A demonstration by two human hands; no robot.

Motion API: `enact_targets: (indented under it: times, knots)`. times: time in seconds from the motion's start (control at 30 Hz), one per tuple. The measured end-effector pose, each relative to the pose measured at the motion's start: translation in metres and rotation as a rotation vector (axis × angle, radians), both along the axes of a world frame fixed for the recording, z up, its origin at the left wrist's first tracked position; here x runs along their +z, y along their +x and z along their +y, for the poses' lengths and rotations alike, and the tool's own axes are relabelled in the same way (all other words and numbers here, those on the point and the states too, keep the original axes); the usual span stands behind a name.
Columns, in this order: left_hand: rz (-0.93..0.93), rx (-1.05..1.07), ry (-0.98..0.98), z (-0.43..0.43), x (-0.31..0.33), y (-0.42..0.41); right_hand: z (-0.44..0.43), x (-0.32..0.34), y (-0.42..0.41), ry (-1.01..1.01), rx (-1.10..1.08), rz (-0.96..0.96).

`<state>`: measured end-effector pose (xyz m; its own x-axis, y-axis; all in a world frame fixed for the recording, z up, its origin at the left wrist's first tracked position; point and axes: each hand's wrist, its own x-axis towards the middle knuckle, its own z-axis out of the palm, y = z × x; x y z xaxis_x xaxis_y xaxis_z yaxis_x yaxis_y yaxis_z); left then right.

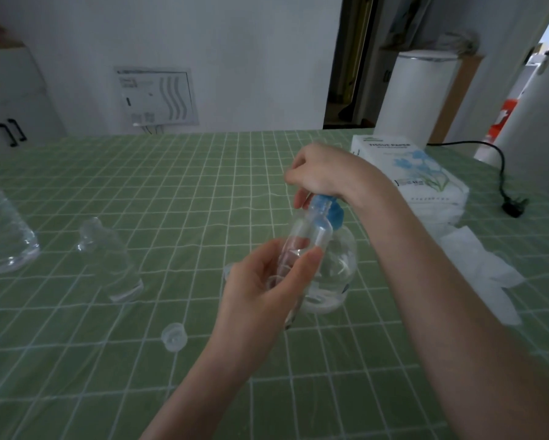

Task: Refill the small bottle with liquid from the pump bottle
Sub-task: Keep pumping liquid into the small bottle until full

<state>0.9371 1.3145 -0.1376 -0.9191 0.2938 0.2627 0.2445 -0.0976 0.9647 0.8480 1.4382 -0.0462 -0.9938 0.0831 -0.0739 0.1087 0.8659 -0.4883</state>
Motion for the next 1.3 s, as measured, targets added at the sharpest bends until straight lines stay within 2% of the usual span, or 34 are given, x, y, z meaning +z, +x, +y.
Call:
enact_targets:
  times: [0.47, 0.9, 1.3]
  knots:
    - [-0.023, -0.004, 0.006, 0.001, 0.001, 0.000, 0.002, 0.006, 0.003, -0.002, 0.006, 0.028]
    - [-0.010, -0.002, -0.003, 0.000, 0.000, 0.000, 0.001, -0.007, 0.002, -0.061, 0.001, -0.035]
    - [-0.038, -0.039, 0.047, 0.001, 0.006, 0.003, 0.000, 0.004, 0.001, -0.022, 0.009, 0.025]
